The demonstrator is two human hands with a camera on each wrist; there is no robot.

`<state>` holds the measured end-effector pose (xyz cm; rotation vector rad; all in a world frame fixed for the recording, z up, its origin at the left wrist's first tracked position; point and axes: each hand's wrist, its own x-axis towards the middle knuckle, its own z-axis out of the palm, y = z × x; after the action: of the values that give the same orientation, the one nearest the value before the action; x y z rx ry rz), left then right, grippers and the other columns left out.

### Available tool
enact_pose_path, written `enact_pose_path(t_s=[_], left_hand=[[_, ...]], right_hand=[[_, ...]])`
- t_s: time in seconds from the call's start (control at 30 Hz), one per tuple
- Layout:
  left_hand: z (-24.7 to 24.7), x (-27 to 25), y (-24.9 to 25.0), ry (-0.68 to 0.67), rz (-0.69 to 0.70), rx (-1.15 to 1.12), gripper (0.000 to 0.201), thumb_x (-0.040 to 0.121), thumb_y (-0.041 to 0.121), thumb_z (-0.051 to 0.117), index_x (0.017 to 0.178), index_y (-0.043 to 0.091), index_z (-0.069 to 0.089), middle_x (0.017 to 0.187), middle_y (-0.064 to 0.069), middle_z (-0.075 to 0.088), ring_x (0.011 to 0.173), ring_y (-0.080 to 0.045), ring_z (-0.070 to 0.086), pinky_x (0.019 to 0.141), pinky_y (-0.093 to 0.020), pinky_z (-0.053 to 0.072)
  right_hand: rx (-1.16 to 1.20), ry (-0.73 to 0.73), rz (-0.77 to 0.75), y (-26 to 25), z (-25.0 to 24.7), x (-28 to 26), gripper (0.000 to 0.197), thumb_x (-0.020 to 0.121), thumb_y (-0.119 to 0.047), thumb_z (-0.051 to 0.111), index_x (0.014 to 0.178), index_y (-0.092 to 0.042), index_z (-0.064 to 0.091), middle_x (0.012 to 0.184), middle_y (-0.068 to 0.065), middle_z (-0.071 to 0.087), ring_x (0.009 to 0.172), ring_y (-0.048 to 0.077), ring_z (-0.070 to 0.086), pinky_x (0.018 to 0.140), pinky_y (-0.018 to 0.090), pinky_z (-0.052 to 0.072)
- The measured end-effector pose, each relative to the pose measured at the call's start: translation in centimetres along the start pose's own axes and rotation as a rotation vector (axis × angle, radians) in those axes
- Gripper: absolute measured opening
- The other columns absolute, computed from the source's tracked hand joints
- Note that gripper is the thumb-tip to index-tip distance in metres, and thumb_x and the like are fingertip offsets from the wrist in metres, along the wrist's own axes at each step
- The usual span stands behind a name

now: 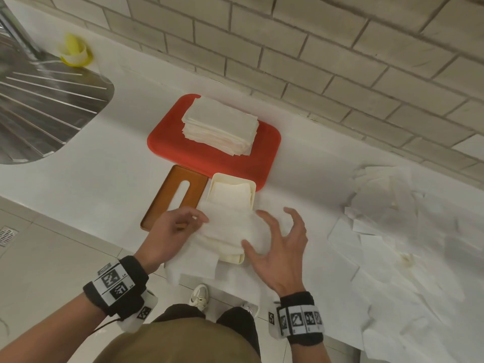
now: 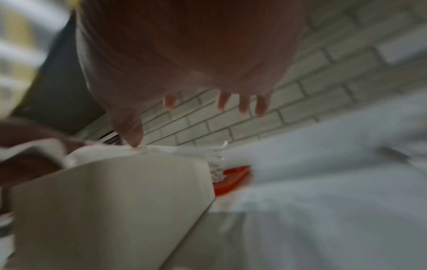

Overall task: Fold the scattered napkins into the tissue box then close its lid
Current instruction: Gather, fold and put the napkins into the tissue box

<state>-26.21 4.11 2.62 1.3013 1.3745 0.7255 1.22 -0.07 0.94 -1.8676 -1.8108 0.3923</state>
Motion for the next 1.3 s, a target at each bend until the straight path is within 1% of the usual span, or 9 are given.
enact_pose_path(t_s=[0.1, 0.17, 0.27, 0.37, 0.6, 0.87, 1.0, 1.23, 1.3], left_hand=[[0.3, 0.1, 1.4, -0.001, -0.043, -0.089, 0.021, 0.106, 0.014, 0.066, 0.101, 0.025, 0.083, 0.112, 0.006, 0.080, 0.108, -0.017, 0.074, 0.099, -0.043, 0.057], [0.3, 0.2, 3.0, -0.007, -0.028, -0.162, 0.018, 0.105, 0.016, 0.067, 0.103, 0.022, 0.084, 0.111, 0.004, 0.081, 0.106, -0.014, 0.075, 0.095, -0.038, 0.056], [-0.8, 0.6, 4.9, 0.110, 0.128, -0.112, 0.007, 0.099, 0.025, 0.076, 0.104, 0.025, 0.081, 0.108, 0.006, 0.079, 0.108, -0.003, 0.071, 0.088, -0.023, 0.050], [-1.6, 0.4, 5.0, 0.125, 0.336, 0.256, 0.010, 0.093, 0.036, 0.082, 0.095, 0.030, 0.074, 0.093, 0.011, 0.075, 0.092, -0.005, 0.071, 0.076, -0.017, 0.054], [5.4, 0.3, 3.8, -0.380, 0.446, 1.334, 0.054, 0.099, 0.071, 0.048, 0.128, 0.027, 0.058, 0.108, -0.002, 0.073, 0.092, -0.030, 0.071, 0.065, -0.036, 0.042], [7.3, 0.5, 3.4, -0.283, 0.423, 1.353, 0.056, 0.104, 0.066, 0.038, 0.134, 0.021, 0.056, 0.105, -0.007, 0.074, 0.088, -0.032, 0.072, 0.063, -0.035, 0.038], [7.2, 0.4, 4.5, -0.331, 0.362, 1.422, 0.054, 0.103, 0.061, 0.050, 0.139, 0.021, 0.053, 0.115, -0.009, 0.072, 0.098, -0.034, 0.071, 0.068, -0.035, 0.036], [7.9, 1.1, 5.4, -0.396, 0.426, 1.513, 0.004, 0.092, 0.021, 0.073, 0.090, 0.018, 0.071, 0.083, -0.005, 0.072, 0.068, -0.032, 0.071, 0.054, -0.034, 0.036], [7.4, 0.8, 4.6, -0.389, 0.477, 1.567, 0.026, 0.068, 0.015, 0.091, 0.065, 0.021, 0.066, 0.059, 0.001, 0.061, 0.045, -0.025, 0.061, 0.047, -0.029, 0.022]], right_hand=[[-0.212, -0.010, -0.321, -2.6, 0.8, -0.2, 0.067, 0.083, -0.056, 0.077, 0.146, -0.036, 0.063, 0.165, 0.014, 0.041, 0.161, 0.036, 0.028, 0.130, 0.060, 0.021], [-0.229, -0.012, -0.442, -3.3, 2.2, -0.1, 0.052, 0.089, -0.035, 0.080, 0.139, -0.030, 0.068, 0.148, 0.003, 0.063, 0.146, 0.027, 0.053, 0.123, 0.052, 0.038], [0.050, 0.200, -0.244, -3.1, 1.1, 1.4, 0.019, 0.103, -0.017, 0.072, 0.121, -0.023, 0.077, 0.107, -0.010, 0.078, 0.092, 0.011, 0.073, 0.085, 0.026, 0.056], [0.319, 0.373, 0.122, -2.6, -2.5, 3.3, 0.018, 0.111, -0.031, 0.061, 0.120, -0.025, 0.076, 0.093, -0.032, 0.072, 0.080, -0.010, 0.066, 0.073, 0.012, 0.049], [0.923, 0.210, 0.612, -1.4, -5.6, 5.7, 0.017, 0.111, -0.033, 0.061, 0.119, -0.020, 0.068, 0.103, -0.010, 0.077, 0.100, 0.012, 0.073, 0.087, 0.024, 0.057], [1.177, 0.154, 0.729, -2.3, -4.4, 4.5, 0.022, 0.110, -0.020, 0.063, 0.133, -0.019, 0.063, 0.105, 0.003, 0.083, 0.110, 0.032, 0.077, 0.087, 0.041, 0.065], [1.287, 0.116, 0.692, -3.2, -3.7, 4.5, 0.035, 0.109, -0.014, 0.064, 0.138, -0.033, 0.059, 0.121, 0.013, 0.079, 0.118, 0.037, 0.075, 0.105, 0.054, 0.059], [1.297, 0.060, 0.596, -5.5, -3.4, 6.3, 0.020, 0.111, -0.011, 0.058, 0.129, -0.018, 0.066, 0.107, 0.016, 0.079, 0.104, 0.037, 0.073, 0.095, 0.048, 0.056], [1.198, 0.040, 0.573, -5.7, -2.6, 6.6, 0.016, 0.111, -0.011, 0.059, 0.122, -0.015, 0.070, 0.111, 0.019, 0.078, 0.102, 0.032, 0.073, 0.093, 0.045, 0.058]])
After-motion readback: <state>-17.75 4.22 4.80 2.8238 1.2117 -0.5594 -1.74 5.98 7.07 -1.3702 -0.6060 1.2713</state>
